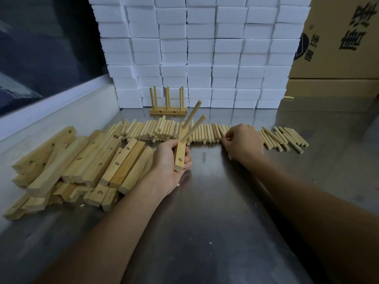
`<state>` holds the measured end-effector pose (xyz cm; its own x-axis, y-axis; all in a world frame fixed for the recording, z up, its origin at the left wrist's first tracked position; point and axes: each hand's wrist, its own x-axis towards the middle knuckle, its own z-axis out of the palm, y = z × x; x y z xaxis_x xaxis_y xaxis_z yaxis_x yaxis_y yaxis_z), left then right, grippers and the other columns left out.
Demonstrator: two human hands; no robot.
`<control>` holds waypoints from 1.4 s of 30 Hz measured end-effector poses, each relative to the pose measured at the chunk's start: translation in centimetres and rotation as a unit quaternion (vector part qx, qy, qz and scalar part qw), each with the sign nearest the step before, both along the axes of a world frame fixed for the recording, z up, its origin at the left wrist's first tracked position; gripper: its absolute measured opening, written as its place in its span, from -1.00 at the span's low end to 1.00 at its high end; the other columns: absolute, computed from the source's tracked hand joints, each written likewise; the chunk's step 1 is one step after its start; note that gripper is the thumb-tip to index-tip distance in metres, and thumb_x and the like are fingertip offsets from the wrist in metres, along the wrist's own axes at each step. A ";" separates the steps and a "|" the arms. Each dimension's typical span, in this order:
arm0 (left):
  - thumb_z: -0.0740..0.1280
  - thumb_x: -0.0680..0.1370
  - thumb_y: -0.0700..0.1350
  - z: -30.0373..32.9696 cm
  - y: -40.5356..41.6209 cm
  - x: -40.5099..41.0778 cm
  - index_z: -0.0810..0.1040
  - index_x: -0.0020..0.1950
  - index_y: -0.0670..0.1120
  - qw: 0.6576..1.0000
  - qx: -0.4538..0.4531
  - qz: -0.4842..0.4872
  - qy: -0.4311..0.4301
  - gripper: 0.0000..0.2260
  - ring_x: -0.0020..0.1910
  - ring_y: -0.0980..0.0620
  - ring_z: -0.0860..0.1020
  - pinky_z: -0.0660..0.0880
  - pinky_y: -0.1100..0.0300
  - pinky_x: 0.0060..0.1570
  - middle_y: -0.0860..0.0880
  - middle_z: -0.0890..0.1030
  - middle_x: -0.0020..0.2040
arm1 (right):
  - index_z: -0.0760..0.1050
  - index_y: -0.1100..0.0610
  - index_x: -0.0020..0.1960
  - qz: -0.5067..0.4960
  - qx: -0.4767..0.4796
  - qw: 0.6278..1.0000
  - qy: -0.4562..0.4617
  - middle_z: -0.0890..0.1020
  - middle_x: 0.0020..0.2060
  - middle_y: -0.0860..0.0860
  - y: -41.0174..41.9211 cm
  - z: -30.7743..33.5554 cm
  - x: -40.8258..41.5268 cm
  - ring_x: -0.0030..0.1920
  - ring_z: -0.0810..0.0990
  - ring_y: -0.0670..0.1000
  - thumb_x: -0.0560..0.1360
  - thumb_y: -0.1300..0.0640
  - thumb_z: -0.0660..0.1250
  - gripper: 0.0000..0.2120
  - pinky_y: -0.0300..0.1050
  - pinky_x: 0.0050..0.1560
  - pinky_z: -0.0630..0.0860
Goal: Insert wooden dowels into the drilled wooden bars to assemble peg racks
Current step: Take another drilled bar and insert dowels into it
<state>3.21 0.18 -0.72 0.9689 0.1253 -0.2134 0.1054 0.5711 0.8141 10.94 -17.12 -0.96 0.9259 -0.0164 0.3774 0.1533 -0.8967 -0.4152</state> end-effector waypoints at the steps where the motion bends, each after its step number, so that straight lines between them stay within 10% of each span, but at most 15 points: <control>1: 0.11 0.63 -0.21 0.0 0.0 0.0 0.47 -0.06 -0.23 1.000 0.000 -0.001 0.000 -0.82 -0.56 0.06 0.33 0.23 0.27 -0.59 -0.09 0.43 -0.39 | 0.65 0.16 -0.02 0.001 0.000 1.000 -0.006 0.66 -0.24 0.04 0.0 -0.1 -0.1 -0.24 0.65 0.04 0.56 0.07 0.38 -0.84 0.03 -0.08 0.65; 10: 0.11 0.64 -0.20 0.1 0.1 -0.1 0.47 -0.04 -0.23 1.000 0.005 -0.010 0.003 -0.81 -0.52 0.06 0.32 0.23 0.27 -0.56 -0.09 0.43 -0.37 | 0.64 0.20 -0.08 0.000 0.186 0.979 -0.079 0.67 -0.36 0.02 -1.7 0.9 -2.6 -0.34 0.66 0.04 0.57 0.16 0.32 -0.84 -0.01 -0.24 0.65; 20: 0.10 0.68 -0.15 0.0 0.2 0.0 0.46 0.03 -0.23 1.000 0.007 -0.009 0.014 -0.80 -0.51 0.06 0.32 0.22 0.27 -0.53 -0.09 0.42 -0.33 | 0.66 0.22 0.03 0.084 0.570 0.813 0.088 0.61 -0.25 0.03 -3.7 0.7 -5.7 -0.27 0.53 -0.07 0.50 0.23 0.45 -0.87 -0.18 -0.16 0.52; 26: 0.10 0.67 -0.16 0.0 0.2 0.2 0.46 -0.06 -0.22 1.000 0.004 -0.013 0.012 -0.78 -0.53 0.06 0.31 0.21 0.27 -0.55 -0.08 0.41 -0.34 | 0.57 0.36 0.15 0.140 0.630 0.753 0.131 0.71 -0.02 0.15 -2.8 1.5 -6.0 -0.03 0.72 0.00 0.58 0.20 0.35 -0.75 -0.10 0.11 0.60; 36: 0.10 0.67 -0.15 -0.1 0.2 0.2 0.46 -0.04 -0.21 1.000 0.016 -0.016 0.006 -0.79 -0.52 0.07 0.32 0.21 0.27 -0.53 -0.08 0.41 -0.32 | 0.54 0.16 0.09 0.156 0.645 0.734 0.147 0.44 -0.35 -0.03 -2.8 1.6 -6.2 -0.46 0.34 -0.12 0.68 0.10 0.18 -0.80 -0.29 -0.54 0.30; 42: 0.10 0.67 -0.15 -0.1 0.2 0.1 0.46 0.02 -0.22 1.000 0.017 -0.017 0.006 -0.80 -0.51 0.06 0.32 0.23 0.27 -0.54 -0.09 0.42 -0.31 | 0.55 0.17 -0.06 0.161 0.655 0.725 0.140 0.46 -0.41 -0.06 -2.4 1.7 -6.0 -0.50 0.28 -0.15 0.63 0.02 0.27 -0.77 -0.31 -0.60 0.21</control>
<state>3.32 0.41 -0.83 0.9701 0.0996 -0.2212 0.1341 0.5397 0.8311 4.94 -19.54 0.70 0.9986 0.0426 0.0302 0.0129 0.3590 -0.9332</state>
